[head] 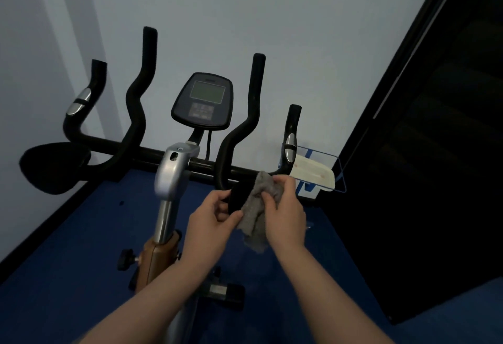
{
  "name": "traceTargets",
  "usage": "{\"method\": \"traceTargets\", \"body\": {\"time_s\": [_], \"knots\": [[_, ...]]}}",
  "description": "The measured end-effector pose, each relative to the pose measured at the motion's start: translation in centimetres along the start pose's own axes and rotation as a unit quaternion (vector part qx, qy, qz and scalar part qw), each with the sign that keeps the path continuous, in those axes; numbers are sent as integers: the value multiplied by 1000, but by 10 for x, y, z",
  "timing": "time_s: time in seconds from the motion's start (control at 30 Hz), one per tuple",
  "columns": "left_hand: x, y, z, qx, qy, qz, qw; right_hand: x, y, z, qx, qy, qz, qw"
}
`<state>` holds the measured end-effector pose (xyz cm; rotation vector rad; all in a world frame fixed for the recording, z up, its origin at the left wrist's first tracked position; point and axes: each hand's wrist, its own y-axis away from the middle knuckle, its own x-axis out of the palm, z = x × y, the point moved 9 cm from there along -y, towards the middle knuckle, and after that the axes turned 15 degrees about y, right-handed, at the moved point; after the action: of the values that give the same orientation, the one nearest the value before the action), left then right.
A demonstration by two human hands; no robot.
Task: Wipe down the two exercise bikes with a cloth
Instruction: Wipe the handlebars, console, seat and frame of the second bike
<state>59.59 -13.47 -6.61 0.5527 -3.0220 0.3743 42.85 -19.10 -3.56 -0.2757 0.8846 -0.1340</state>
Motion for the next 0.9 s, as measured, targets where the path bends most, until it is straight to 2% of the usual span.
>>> {"method": "traceTargets", "body": {"time_s": [0.2, 0.3, 0.37, 0.47, 0.53, 0.6, 0.7, 0.77, 0.9], "knots": [[2, 0, 3, -1, 1, 6, 1000, 7, 30, -17, 4, -111, -21, 994], [2, 1, 0, 11, -4, 3, 1000, 9, -5, -8, 13, -80, 20, 997], [3, 0, -1, 11, -8, 0, 1000, 11, -13, -8, 22, -118, 34, 992], [1, 1, 2, 3, 8, 1, 1000, 14, 24, -17, 42, -182, -29, 982], [0, 1, 4, -3, 15, 2, 1000, 15, 50, -18, 56, -161, -66, 983], [1, 1, 4, -2, 15, 4, 1000, 12, 37, -18, 51, -101, -72, 991], [1, 1, 4, -6, 13, 1, 1000, 14, -8, -10, 41, -101, 27, 994], [0, 0, 3, -8, 7, -6, 1000, 13, -15, -6, 16, -103, 47, 993], [0, 1, 3, -9, 9, -2, 1000, 18, 13, -12, 0, -88, 1, 996]]}}
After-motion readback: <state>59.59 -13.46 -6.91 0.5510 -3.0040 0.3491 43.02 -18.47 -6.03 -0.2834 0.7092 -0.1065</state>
